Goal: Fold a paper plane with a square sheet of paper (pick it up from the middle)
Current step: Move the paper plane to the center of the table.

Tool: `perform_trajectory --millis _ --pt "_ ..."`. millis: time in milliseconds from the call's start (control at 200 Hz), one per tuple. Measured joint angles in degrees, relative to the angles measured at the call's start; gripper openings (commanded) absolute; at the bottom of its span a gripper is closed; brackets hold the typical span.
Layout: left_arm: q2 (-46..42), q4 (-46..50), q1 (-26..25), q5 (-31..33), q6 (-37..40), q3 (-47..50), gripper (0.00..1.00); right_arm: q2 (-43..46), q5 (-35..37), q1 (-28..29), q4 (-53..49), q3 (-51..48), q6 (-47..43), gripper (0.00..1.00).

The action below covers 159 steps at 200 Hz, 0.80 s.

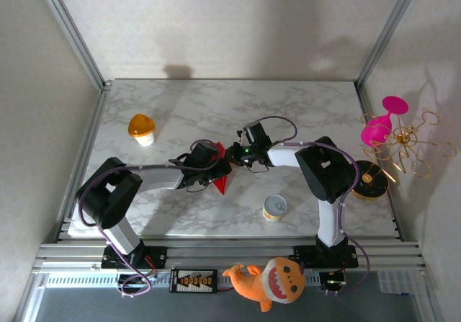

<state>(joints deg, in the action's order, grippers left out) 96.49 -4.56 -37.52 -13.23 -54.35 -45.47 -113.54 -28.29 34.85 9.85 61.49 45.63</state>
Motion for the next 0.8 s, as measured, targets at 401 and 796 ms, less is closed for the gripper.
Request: perform_trajectory --millis 401,796 --pt "0.00 1.25 -0.28 2.19 1.01 -0.31 0.48 0.00 -0.02 0.07 -0.79 0.02 -0.79 0.13" --pt "0.00 4.63 -0.28 6.69 0.81 -1.64 0.34 0.00 0.00 0.07 -1.73 0.15 -1.42 0.12"
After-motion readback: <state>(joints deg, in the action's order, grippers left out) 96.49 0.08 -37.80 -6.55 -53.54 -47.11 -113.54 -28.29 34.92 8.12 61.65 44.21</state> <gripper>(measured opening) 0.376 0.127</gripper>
